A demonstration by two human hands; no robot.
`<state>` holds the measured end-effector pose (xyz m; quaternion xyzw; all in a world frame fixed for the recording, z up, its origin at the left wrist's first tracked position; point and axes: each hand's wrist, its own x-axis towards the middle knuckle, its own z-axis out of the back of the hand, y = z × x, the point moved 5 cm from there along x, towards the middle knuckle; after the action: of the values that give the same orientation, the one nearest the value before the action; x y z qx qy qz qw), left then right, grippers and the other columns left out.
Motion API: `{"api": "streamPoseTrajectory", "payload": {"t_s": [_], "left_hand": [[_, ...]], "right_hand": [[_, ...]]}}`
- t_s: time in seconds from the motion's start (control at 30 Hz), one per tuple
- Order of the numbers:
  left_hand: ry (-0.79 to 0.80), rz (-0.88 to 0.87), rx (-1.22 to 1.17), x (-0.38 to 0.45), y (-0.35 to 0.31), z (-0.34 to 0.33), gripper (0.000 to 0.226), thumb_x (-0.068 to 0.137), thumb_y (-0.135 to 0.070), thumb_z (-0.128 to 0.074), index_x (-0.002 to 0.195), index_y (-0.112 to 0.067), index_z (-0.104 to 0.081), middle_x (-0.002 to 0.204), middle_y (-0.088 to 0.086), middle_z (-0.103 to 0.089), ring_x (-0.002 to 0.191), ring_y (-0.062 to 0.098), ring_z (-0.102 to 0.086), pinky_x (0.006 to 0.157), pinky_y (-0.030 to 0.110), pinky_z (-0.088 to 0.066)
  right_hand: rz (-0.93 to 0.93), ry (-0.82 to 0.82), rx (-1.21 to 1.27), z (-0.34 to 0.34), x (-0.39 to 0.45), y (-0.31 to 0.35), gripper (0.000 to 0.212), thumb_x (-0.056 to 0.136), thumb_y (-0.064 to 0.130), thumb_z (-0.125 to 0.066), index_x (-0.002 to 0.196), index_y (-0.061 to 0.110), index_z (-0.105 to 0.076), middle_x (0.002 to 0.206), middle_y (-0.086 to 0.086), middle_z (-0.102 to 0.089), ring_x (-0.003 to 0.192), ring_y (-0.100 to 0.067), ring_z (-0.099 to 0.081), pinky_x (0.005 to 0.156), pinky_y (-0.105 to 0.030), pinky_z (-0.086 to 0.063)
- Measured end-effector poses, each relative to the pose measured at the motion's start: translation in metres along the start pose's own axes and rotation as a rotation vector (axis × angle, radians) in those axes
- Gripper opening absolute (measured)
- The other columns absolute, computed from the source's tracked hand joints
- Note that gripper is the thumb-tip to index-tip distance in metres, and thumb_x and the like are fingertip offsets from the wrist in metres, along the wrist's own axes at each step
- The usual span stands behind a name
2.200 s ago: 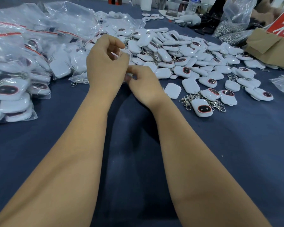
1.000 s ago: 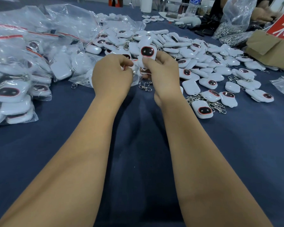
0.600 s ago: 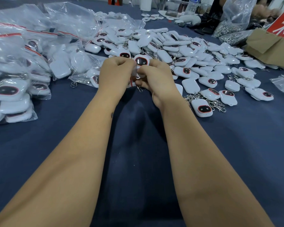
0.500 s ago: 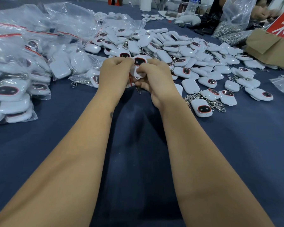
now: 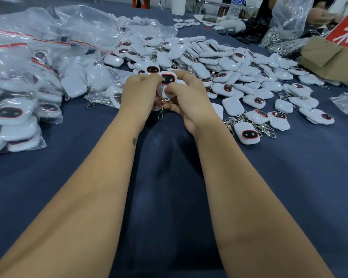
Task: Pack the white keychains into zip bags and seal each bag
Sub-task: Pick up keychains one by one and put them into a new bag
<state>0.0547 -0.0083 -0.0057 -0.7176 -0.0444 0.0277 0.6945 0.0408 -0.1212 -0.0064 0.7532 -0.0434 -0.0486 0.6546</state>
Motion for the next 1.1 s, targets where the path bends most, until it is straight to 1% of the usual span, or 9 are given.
{"api": "streamPoseTrajectory", "payload": {"t_s": [0.1,0.23,0.37,0.43,0.6,0.8,0.9,1.0,1.1], "left_hand": [[0.015,-0.012,-0.006,-0.0005,0.0000,-0.0002,0.021,0.087,-0.016,-0.058,0.066,-0.015,-0.059,0.048,-0.005,-0.056,0.035,0.007,-0.047,0.039,0.014,-0.038],[0.008,-0.036,0.047,0.0012,0.0004,-0.0005,0.021,0.088,-0.017,-0.057,0.067,-0.015,-0.056,0.051,-0.004,-0.050,0.037,0.005,-0.043,0.039,0.015,-0.036],[0.008,-0.019,0.041,0.0018,0.0010,-0.0008,0.017,0.089,-0.017,-0.057,0.073,-0.012,-0.057,0.060,0.002,-0.051,0.038,0.006,-0.043,0.043,0.017,-0.039],[0.010,-0.005,0.029,0.0012,0.0006,-0.0009,0.015,0.088,-0.016,-0.057,0.074,-0.010,-0.056,0.061,0.004,-0.050,0.038,0.008,-0.042,0.042,0.015,-0.038],[-0.008,0.031,-0.002,0.0011,0.0006,0.0001,0.025,0.086,-0.013,-0.055,0.062,-0.014,-0.052,0.060,0.004,-0.052,0.037,0.008,-0.042,0.040,0.014,-0.034],[-0.017,0.037,0.009,0.0013,0.0009,0.0002,0.017,0.086,-0.014,-0.054,0.069,-0.014,-0.054,0.061,0.001,-0.054,0.038,0.008,-0.044,0.040,0.015,-0.035],[-0.004,0.026,0.022,0.0012,0.0008,-0.0003,0.017,0.086,-0.014,-0.055,0.070,-0.014,-0.056,0.058,0.000,-0.053,0.039,0.008,-0.044,0.041,0.015,-0.037],[0.038,-0.021,0.057,-0.0002,-0.0005,-0.0018,0.015,0.088,-0.015,-0.056,0.074,-0.013,-0.060,0.062,0.002,-0.055,0.039,0.007,-0.044,0.040,0.014,-0.036],[0.062,-0.055,0.070,-0.0007,-0.0011,-0.0024,0.017,0.087,-0.014,-0.056,0.070,-0.014,-0.060,0.053,-0.006,-0.056,0.038,0.005,-0.043,0.040,0.013,-0.036]], "right_hand": [[-0.009,0.009,0.003,-0.0004,0.0005,0.0004,0.028,0.085,-0.008,-0.047,0.098,0.012,-0.059,0.084,-0.012,-0.062,0.060,-0.021,-0.058,0.051,-0.024,-0.050],[-0.077,0.006,0.073,-0.0017,0.0016,0.0009,0.010,0.091,0.003,-0.050,0.096,0.007,-0.058,0.080,-0.013,-0.060,0.056,-0.021,-0.056,0.048,-0.026,-0.050],[-0.053,0.011,0.088,-0.0010,0.0022,-0.0001,0.013,0.094,0.004,-0.049,0.097,0.010,-0.060,0.076,-0.009,-0.061,0.057,-0.021,-0.057,0.050,-0.026,-0.051],[-0.031,0.024,0.069,-0.0008,0.0015,0.0000,0.014,0.094,0.005,-0.050,0.096,0.012,-0.062,0.077,-0.008,-0.062,0.058,-0.020,-0.058,0.051,-0.025,-0.051],[-0.012,0.016,0.030,-0.0012,0.0010,0.0011,0.011,0.095,0.006,-0.052,0.098,0.010,-0.062,0.082,-0.010,-0.064,0.060,-0.019,-0.059,0.049,-0.023,-0.050],[0.026,-0.021,-0.013,-0.0021,0.0009,-0.0011,0.013,0.094,0.008,-0.053,0.102,0.011,-0.063,0.098,-0.015,-0.065,0.070,-0.021,-0.060,0.051,-0.023,-0.049],[0.016,-0.040,0.025,-0.0021,0.0009,-0.0007,0.013,0.093,0.008,-0.052,0.096,0.014,-0.063,0.089,-0.010,-0.064,0.065,-0.020,-0.059,0.049,-0.023,-0.049],[-0.013,-0.037,0.077,-0.0019,0.0010,0.0000,0.015,0.092,0.005,-0.051,0.090,0.016,-0.062,0.077,-0.006,-0.062,0.058,-0.019,-0.058,0.046,-0.023,-0.048],[-0.022,-0.023,0.076,-0.0021,0.0005,-0.0001,0.015,0.091,0.004,-0.051,0.090,0.015,-0.062,0.075,-0.006,-0.063,0.054,-0.019,-0.058,0.048,-0.024,-0.049]]}}
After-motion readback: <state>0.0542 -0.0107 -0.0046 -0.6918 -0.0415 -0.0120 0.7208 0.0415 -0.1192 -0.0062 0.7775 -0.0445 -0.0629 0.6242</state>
